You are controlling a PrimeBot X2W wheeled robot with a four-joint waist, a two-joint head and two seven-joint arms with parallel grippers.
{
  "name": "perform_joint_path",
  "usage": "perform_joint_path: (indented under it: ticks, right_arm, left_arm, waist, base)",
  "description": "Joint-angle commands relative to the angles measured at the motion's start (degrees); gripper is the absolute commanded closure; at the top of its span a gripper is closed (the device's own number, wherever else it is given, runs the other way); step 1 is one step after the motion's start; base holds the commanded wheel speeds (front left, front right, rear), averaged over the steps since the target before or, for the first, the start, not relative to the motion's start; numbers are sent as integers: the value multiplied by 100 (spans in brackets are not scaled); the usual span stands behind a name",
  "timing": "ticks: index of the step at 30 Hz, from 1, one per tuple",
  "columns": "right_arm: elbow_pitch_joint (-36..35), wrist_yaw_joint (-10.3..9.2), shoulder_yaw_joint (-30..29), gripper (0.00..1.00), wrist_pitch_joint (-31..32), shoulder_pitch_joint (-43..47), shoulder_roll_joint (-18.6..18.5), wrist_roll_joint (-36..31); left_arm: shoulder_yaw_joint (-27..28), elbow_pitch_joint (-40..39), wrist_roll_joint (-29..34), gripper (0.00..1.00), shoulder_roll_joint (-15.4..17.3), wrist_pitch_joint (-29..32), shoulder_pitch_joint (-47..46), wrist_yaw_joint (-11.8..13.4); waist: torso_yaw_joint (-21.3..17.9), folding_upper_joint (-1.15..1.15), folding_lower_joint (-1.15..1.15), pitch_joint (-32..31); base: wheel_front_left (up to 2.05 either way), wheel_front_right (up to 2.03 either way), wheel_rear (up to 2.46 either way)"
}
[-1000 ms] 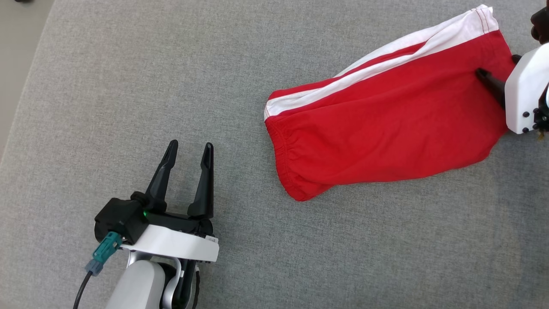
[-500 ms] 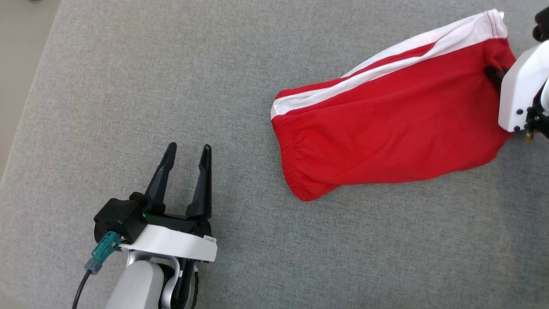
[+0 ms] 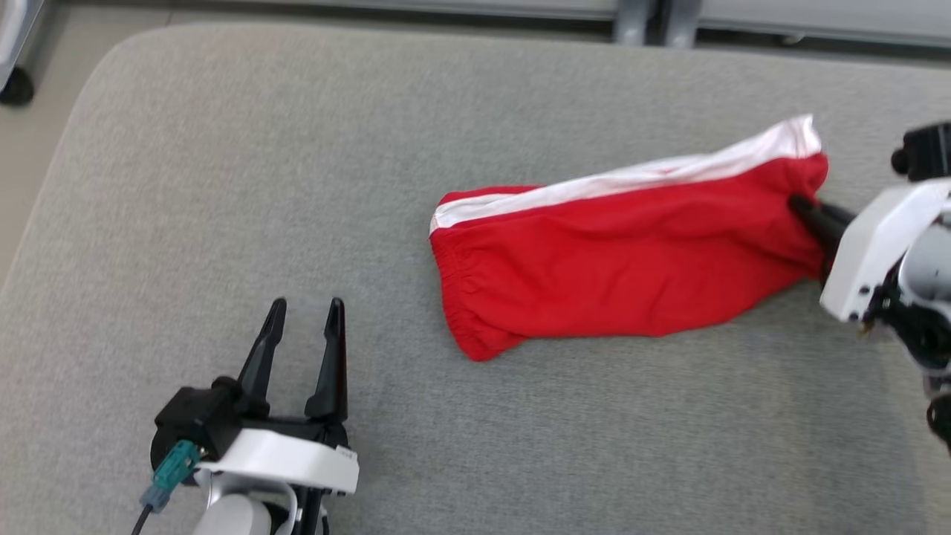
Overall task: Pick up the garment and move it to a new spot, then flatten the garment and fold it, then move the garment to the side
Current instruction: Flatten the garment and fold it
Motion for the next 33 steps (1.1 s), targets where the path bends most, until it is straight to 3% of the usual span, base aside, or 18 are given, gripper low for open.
perform_joint_path:
  ticks: [1, 11, 22, 25, 33]
  right_arm:
    - [-177, -2, -65, 100, -117, 327, 8, 142]
    - [-581, -2, -858, 100, -382, 1715, 118, 536]
    - [14, -1, -1717, 100, -622, 1449, 163, 103]
    - [-232, 0, -1570, 100, -506, 1227, 205, 39]
    - [-1065, -1, -283, 100, -172, 1267, 757, 177]
  left_arm:
    - [70, 23, 51, 0, 23, -5, 157, -1]
    - [252, 71, 207, 0, 166, -5, 777, -93]
    - [215, -16, 281, 0, 161, -5, 891, -129]
    - [193, -19, 297, 0, 153, -5, 908, -139]
    - [200, 42, 316, 0, 113, -5, 948, -118]
  waist:
    - [-344, 0, 0, -388]
    - [-740, 0, 0, -917]
    - [-665, 0, 0, -956]
    - [-588, 0, 0, -974]
    - [-345, 0, 0, -1058]
  base:
    - [0, 0, 0]
    - [0, 0, 0]
    - [0, 0, 0]
    - [0, 0, 0]
    - [0, 0, 0]
